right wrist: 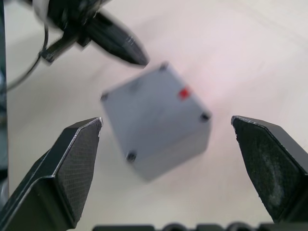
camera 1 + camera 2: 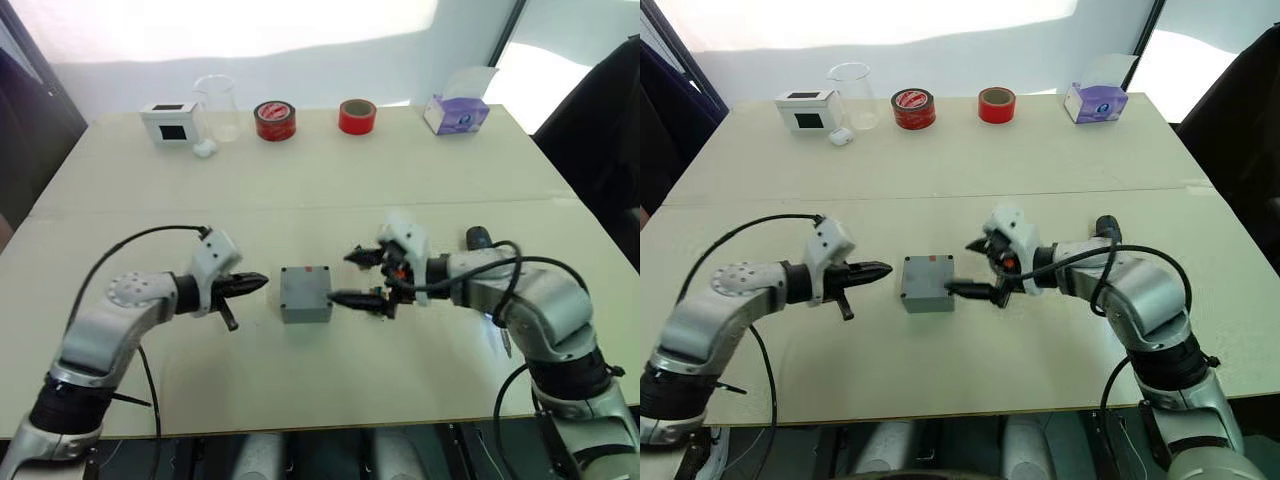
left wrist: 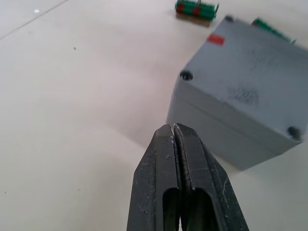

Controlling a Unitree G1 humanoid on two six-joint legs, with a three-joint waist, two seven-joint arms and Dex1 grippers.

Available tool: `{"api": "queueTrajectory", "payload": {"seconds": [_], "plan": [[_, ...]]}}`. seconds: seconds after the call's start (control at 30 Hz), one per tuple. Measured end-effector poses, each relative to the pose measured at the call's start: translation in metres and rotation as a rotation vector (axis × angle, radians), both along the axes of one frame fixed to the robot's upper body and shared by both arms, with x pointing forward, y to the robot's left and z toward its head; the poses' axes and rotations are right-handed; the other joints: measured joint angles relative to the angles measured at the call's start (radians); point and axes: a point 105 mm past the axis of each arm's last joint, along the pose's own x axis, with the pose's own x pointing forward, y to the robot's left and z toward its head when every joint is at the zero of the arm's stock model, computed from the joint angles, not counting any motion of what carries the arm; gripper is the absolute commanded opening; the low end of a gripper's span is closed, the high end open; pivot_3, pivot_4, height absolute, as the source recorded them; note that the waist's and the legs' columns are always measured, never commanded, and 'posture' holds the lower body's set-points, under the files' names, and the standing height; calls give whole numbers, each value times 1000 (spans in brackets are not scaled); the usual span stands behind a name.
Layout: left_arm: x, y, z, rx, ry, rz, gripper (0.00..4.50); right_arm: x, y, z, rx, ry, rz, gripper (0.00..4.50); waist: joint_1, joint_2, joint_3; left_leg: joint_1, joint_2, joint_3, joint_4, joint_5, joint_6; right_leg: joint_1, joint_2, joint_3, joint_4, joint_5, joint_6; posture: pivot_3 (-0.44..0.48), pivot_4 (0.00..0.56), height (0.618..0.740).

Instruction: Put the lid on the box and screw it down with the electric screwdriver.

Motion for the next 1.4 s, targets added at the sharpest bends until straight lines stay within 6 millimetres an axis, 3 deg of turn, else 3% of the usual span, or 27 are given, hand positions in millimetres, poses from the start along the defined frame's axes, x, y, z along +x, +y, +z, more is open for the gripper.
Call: {"api": "queueTrajectory", "payload": {"seconds": [0.13,0.23,0.33,0.43,0.53,0.9,1.0,1.17,1.4], "plan": [[-6,-2,27,-13,-37,-61,0,21,-18,-20,-1,20,-139,4493,-3,0,0,0,0,1,0,0,0,0,0,0,0,0,0,0,150,740],[-13,-8,31,-2,-38,-111,0,33,-30,-38,-32,42,-218,4493,-7,0,0,0,0,1,0,1,-1,0,0,0,0,0,0,0,150,740],[-16,-11,32,5,-34,-132,0,40,-30,-40,-18,19,-239,3820,-11,0,0,0,0,0,0,1,-1,0,1,0,0,0,0,0,150,740],[-20,-16,35,16,-49,-150,0,49,-30,-49,-16,-8,-268,2733,-11,0,0,0,0,0,0,1,-1,0,1,0,0,0,0,0,150,740],[-22,-18,32,30,-34,-160,0,54,-28,-64,-39,7,-282,2733,-10,0,0,0,0,0,0,1,-2,0,1,0,0,0,0,0,150,740],[-22,-18,33,37,-38,-154,0,62,-29,-68,-58,-21,-304,2733,-11,0,0,0,0,0,0,2,-3,0,1,0,0,0,0,0,150,740],[-22,-18,32,38,-38,-149,0,64,-29,-66,-61,-31,-306,2032,-11,0,0,0,0,0,0,2,-3,0,1,0,0,0,0,0,150,740],[-22,-18,28,43,-31,-141,0,64,-26,-67,-64,-41,-304,48,-11,0,0,0,0,0,0,2,-3,0,1,0,0,0,0,0,150,740],[-21,-18,29,43,-42,-138,0,65,-26,-67,-80,-58,-305,17,-11,0,0,0,0,0,0,2,-3,0,1,0,0,0,0,0,150,740]]}}
